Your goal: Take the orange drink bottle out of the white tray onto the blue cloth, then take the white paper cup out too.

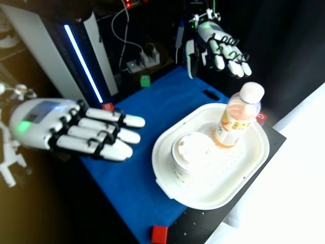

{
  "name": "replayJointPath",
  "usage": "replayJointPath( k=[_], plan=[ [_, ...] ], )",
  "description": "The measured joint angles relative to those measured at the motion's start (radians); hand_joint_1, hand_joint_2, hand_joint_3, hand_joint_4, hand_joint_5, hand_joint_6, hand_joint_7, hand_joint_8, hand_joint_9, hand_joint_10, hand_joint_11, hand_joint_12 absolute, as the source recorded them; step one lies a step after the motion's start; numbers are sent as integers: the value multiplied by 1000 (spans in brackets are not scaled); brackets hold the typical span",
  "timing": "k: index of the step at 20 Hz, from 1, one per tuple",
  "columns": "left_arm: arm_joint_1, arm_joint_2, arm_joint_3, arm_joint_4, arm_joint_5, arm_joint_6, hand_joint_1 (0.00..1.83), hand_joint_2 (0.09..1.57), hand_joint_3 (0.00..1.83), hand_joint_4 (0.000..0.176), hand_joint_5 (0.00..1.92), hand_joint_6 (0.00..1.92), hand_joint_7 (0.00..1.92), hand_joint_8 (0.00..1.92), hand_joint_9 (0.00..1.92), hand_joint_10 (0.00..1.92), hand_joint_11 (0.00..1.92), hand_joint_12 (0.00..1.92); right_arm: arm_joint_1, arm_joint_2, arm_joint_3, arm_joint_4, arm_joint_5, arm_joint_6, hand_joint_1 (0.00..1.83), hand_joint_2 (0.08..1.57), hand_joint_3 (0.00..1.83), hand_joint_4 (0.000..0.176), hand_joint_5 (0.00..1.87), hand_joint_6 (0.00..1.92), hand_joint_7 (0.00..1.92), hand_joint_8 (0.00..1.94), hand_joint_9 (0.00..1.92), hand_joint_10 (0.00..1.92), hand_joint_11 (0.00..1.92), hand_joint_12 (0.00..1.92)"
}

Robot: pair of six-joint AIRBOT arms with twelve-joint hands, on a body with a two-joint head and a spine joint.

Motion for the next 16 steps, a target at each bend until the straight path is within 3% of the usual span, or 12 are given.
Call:
replayJointPath(
  k=[2,4,6,7,8,9,11,12,14,15,16],
  plan=[
    [12,-29,51,-35,27,-76,418,1327,0,133,0,0,0,0,5,2,0,336,0,-8,1,-3,-4,0,155,1383,26,0,0,0,0,0,0,0,0,0],
    [12,-48,80,-101,56,-106,501,1260,0,133,0,0,0,0,42,22,0,583,0,-10,1,0,-2,0,163,1395,20,0,0,0,0,0,0,0,0,0],
    [12,-68,106,-123,50,-121,478,1203,0,155,0,0,23,7,1,343,0,1344,0,-11,1,5,-3,-1,229,1392,10,0,0,0,0,0,0,0,0,0],
    [10,-85,128,-129,50,-158,577,1157,0,172,0,0,4,1,0,231,0,1648,0,-13,1,6,-2,-1,239,1395,10,0,0,0,0,0,0,0,0,0],
    [5,-107,156,-131,56,-203,637,1144,0,138,0,0,0,0,0,120,0,1866,-1,-14,1,7,-3,-1,253,1387,5,0,0,0,0,0,0,0,5,3],
    [-8,-125,182,-141,70,-224,635,1150,0,92,0,0,0,0,0,23,0,1910,-1,-18,1,10,-3,-1,257,1384,3,0,0,0,0,0,0,0,1,1],
    [-60,-154,231,-167,105,-231,668,1110,0,82,0,0,0,0,0,0,0,1921,-1,-26,2,14,-3,-1,256,1381,1,0,0,0,0,0,0,0,0,0],
    [-83,-165,252,-175,122,-231,670,1093,0,101,0,0,0,0,0,0,0,1921,-1,-26,2,14,-3,-1,285,1380,0,0,0,0,0,0,0,0,0,0],
    [-124,-194,303,-194,178,-232,669,1071,0,91,0,0,0,0,0,0,0,1857,-1,-28,3,15,-1,-1,307,1369,0,0,0,0,0,0,0,0,0,0],
    [-143,-205,321,-192,218,-230,634,1018,0,125,0,0,0,0,0,0,0,1708,-1,-29,3,16,-3,-2,312,1364,0,0,0,0,0,0,0,0,0,0],
    [-166,-218,340,-189,261,-230,604,978,0,144,0,0,0,0,0,0,0,1509,-1,-33,3,19,-3,-2,323,1365,0,0,0,0,0,0,0,0,0,0]
  ],
)
